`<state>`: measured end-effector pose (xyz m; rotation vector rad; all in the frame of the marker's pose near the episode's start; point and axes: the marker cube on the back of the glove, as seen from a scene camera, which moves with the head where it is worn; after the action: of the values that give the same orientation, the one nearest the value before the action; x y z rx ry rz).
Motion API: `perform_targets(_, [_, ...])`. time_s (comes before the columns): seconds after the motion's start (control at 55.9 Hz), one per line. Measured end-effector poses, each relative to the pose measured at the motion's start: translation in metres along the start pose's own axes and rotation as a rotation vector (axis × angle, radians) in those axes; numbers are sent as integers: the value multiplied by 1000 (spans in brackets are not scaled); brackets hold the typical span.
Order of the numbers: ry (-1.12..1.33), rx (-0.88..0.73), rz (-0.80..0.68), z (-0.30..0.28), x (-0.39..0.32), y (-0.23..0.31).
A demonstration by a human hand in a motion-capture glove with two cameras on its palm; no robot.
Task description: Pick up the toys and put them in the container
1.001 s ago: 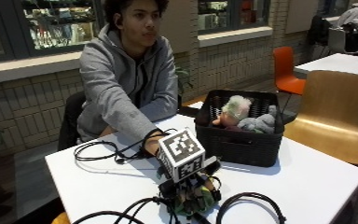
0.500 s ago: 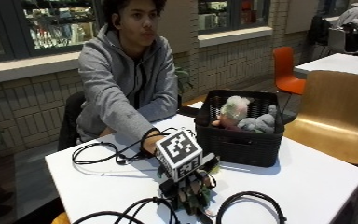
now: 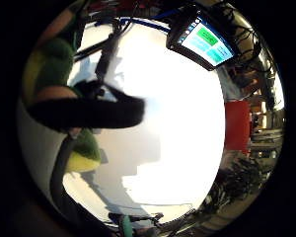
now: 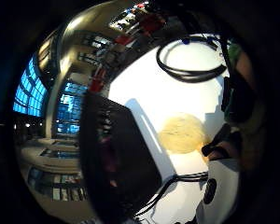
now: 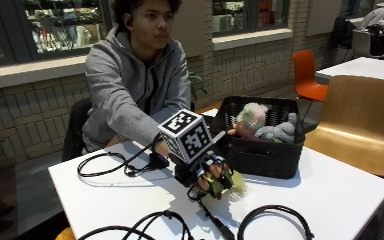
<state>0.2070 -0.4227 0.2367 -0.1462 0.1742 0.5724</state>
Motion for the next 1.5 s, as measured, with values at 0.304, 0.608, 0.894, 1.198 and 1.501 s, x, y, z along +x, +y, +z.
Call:
perform_targets(0.304, [-151,52,-236,-80,-75,32])
perform_targets(0.608, [-146,-51,-575,-97,-210,87])
perform_targets(0.894, [-94,-229,-666,-59,-239,108])
perform_targets(1.198, [-169,-349,-677,-56,-236,110])
perform_targets(1.501, [-181,-354,-640,-60,-210,109])
